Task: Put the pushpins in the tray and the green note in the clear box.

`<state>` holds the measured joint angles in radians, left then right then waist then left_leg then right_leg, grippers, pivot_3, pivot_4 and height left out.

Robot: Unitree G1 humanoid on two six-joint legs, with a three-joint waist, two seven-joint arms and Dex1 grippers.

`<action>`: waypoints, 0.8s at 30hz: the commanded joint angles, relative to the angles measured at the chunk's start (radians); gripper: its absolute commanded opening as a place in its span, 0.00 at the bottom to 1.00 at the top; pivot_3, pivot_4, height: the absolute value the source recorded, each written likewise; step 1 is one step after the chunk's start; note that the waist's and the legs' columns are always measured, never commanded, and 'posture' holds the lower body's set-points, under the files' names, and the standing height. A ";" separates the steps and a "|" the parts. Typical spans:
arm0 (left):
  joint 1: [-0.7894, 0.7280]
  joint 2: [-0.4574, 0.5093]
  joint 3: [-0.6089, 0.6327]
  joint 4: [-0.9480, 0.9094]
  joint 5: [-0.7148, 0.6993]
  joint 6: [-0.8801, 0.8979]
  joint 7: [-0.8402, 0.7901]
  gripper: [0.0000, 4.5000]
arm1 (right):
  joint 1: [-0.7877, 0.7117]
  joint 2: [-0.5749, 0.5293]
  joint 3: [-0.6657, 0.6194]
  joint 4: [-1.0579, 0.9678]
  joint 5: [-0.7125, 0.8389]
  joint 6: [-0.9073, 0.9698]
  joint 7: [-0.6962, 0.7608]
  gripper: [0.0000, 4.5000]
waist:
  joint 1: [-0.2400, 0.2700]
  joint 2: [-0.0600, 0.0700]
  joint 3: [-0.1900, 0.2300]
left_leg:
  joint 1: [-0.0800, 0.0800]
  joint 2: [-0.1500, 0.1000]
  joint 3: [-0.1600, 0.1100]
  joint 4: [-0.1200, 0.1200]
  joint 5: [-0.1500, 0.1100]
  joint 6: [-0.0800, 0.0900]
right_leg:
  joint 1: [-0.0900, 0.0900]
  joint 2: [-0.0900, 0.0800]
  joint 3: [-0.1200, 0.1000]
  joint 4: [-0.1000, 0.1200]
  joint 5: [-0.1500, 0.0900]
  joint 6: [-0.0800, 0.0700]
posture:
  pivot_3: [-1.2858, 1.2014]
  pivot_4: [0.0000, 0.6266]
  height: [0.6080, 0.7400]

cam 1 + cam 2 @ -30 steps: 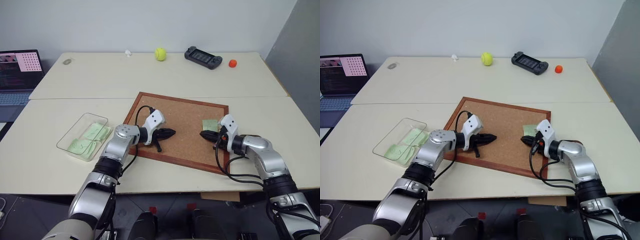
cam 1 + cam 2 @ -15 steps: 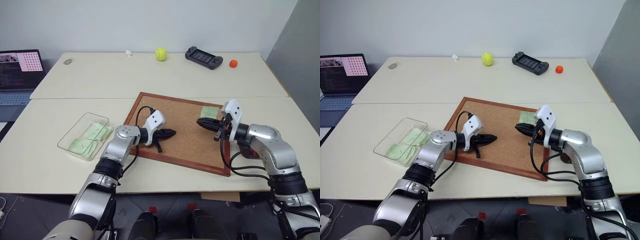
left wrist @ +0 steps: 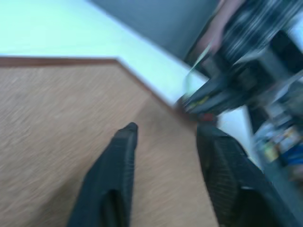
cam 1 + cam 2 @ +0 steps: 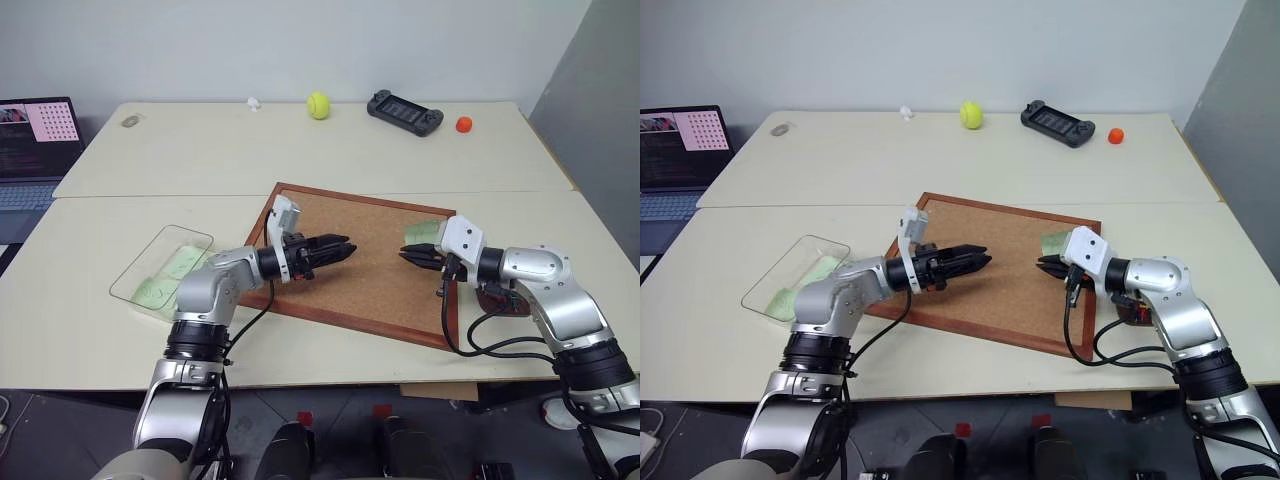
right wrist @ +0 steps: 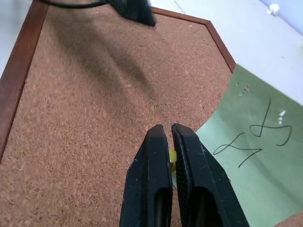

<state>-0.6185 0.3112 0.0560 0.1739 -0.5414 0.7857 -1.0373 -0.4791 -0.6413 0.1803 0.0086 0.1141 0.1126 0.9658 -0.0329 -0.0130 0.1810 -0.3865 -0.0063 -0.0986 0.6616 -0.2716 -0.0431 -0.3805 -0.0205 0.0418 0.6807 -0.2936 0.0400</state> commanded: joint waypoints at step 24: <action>-0.085 -0.095 -0.098 0.098 -0.002 -0.070 0.015 0.67 | 0.029 0.028 0.063 -0.186 -0.031 -0.051 0.009 0.00 | 0.001 -0.001 0.000 | 0.000 0.000 0.000 0.000 0.001 -0.002 | 0.000 0.000 0.000 -0.001 0.000 0.000 | 0.52 0.24 1.00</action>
<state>-0.6780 0.2131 -0.0370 0.2857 -0.5406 0.7336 -1.0112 -0.4434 -0.6175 0.2564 -0.1453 0.0826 0.0632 0.9835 -0.0314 -0.0137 0.1814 -0.3865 -0.0066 -0.0987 0.6614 -0.2707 -0.0447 -0.3806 -0.0206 0.0419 0.6802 -0.2936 0.0399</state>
